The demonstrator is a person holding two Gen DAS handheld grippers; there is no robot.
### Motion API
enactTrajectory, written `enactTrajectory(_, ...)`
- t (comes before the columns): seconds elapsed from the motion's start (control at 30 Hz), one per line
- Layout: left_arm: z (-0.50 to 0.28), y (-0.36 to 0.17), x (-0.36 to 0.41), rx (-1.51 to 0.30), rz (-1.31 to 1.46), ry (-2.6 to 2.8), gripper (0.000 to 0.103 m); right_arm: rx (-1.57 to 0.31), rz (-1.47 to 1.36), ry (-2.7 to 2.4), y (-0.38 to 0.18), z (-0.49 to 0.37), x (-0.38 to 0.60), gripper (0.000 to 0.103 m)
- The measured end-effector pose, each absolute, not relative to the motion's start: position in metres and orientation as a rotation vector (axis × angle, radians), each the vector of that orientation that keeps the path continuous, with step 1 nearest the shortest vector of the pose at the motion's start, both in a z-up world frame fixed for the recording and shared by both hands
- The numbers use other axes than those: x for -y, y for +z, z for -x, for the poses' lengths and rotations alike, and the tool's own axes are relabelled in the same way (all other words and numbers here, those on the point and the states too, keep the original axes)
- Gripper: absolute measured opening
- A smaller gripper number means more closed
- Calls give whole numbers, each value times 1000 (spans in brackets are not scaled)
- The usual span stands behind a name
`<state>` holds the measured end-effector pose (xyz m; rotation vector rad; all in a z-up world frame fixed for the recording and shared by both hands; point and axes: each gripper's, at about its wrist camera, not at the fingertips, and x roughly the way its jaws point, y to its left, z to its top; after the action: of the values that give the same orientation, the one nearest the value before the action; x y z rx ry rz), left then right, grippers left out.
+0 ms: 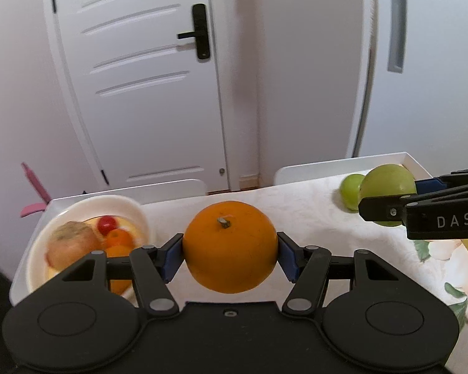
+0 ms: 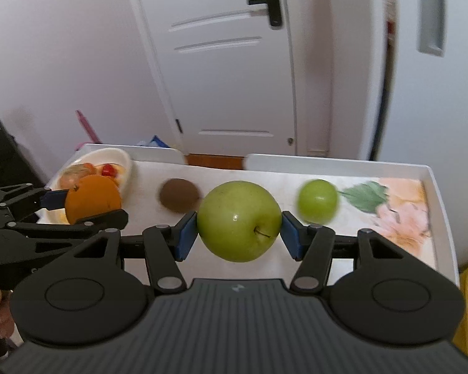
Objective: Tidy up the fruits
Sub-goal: 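Grasp an orange with the left tool while the right tool grasps a green apple, then lower the orange into the bowl with the left tool while the right tool carries the green apple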
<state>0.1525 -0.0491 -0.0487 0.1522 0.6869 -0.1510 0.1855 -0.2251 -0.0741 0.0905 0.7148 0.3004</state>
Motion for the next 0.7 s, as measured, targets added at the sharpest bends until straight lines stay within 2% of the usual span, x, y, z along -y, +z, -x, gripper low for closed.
enactTrajectory(0.33, -138, -40, -25, -678, -147, -102, 66, -719, -72, 364, -67, -181, 141, 72)
enactTrajectory(0.7, -138, -55, -106, -698, -167, -56, 66, -745, -71, 378, -81, -181, 69, 72)
